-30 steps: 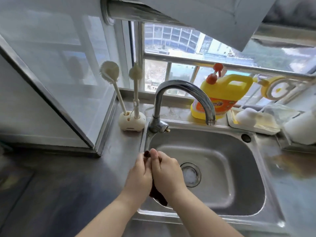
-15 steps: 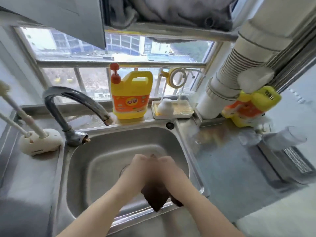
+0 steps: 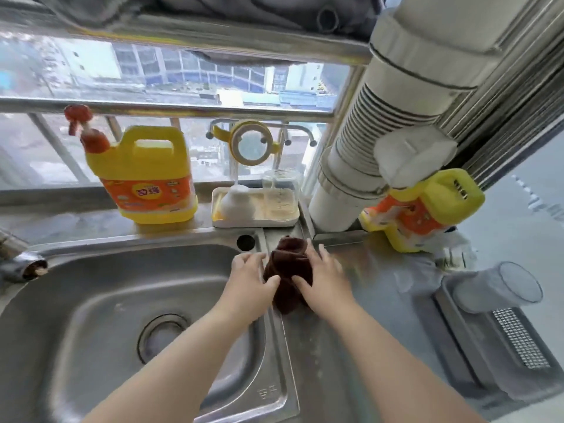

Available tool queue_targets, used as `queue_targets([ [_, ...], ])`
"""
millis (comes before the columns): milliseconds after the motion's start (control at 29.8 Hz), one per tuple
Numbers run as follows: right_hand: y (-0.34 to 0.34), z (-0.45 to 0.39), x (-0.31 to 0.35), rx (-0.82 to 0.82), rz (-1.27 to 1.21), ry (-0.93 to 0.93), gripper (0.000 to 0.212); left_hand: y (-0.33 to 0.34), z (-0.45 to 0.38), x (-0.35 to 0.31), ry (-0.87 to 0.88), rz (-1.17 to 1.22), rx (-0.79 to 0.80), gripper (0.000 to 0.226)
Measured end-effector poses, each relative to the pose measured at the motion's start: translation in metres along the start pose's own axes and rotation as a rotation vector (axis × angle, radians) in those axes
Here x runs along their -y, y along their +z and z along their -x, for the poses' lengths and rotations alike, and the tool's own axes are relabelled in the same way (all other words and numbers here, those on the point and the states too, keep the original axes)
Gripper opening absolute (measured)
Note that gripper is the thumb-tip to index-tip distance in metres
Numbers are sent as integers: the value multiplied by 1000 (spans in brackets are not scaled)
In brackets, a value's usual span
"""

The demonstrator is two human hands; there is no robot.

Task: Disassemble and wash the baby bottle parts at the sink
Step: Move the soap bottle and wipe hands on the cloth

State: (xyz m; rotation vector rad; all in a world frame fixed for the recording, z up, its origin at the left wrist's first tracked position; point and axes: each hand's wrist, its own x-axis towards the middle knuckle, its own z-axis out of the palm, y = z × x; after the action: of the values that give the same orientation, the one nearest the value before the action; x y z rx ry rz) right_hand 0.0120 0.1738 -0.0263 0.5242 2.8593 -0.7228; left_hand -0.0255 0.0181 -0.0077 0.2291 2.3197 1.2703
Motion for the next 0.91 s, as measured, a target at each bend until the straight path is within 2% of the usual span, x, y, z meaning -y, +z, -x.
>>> queue_targets([
  [34,-1,-7,-2,17,100,6,70,0,-5,-1,-21,-65,-19,52],
  [101,1,-19,-4,22,139,-108,66,0,-10,2,-1,-118,-67,53],
  [168,11,-31,-4,121,159,-238,64,-1,-10,7,9,-144,-83,46],
  [269,33,-46,-9,253,206,-258,60,2,-8,14,36,-162,-88,31],
  [470,40,-31,-43,192,247,-394,52,7,9,25,67,-195,-55,17],
  [739,48,57,-65,233,103,-388,51,20,34,29,95,-214,-20,16],
  [907,61,108,-67,201,80,-298,51,24,67,35,158,-258,53,19],
])
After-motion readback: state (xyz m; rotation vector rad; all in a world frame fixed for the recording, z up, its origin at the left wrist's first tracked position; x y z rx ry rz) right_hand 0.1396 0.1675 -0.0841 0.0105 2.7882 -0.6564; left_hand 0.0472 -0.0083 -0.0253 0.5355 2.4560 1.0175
